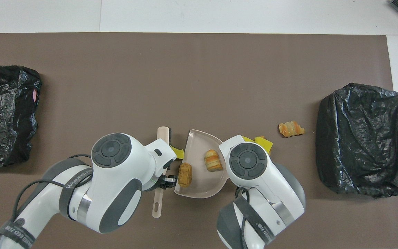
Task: Sweep and dump trash in bin
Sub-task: 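Sweep the bread and sponge pieces into the dustpan with the left gripper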
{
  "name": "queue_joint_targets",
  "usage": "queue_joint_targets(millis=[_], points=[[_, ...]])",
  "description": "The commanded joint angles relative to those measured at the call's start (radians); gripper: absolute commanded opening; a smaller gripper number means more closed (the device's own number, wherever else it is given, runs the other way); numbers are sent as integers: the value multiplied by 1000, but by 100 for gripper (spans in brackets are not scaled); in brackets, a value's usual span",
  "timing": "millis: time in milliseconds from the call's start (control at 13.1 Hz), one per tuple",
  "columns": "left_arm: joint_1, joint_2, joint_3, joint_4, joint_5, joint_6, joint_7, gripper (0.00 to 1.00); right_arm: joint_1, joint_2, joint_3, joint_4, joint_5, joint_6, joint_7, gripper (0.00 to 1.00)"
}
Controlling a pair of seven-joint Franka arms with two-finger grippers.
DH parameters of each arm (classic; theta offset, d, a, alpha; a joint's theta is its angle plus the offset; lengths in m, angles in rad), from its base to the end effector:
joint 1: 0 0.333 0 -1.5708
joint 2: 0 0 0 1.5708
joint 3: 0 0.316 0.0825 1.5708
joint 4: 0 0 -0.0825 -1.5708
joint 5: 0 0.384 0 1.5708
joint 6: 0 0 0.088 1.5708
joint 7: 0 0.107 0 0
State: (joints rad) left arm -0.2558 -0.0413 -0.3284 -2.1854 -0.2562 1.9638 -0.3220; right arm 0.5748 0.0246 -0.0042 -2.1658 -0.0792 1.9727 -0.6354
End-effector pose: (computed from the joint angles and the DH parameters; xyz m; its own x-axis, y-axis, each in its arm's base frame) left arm 0.4121 -0.2931 0.3926 0.9578 -0.1517 -0.2441 -0.1230 -0.9840 0.1291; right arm 0.4351 0.2732 0.3677 0.3049 0.9283 -0.2129 0.9419 -0.3270 -0.0769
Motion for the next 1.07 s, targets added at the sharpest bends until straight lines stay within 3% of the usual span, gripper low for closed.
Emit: queue_joint_targets(millis=[0, 382, 612, 994], points=[[64, 4, -11, -7, 37, -25, 105, 0, 2, -8, 3, -8, -19, 12, 40, 0], [41, 35, -14, -59, 52, 32, 196, 0, 2, -8, 3, -8, -17, 12, 40, 0], [-52, 26, -17, -67, 49, 27, 179, 0, 2, -9, 3, -8, -17, 12, 40, 0], [-163, 31, -15, -7, 46, 10, -28, 0, 2, -9, 3, -8, -17, 12, 42, 0]])
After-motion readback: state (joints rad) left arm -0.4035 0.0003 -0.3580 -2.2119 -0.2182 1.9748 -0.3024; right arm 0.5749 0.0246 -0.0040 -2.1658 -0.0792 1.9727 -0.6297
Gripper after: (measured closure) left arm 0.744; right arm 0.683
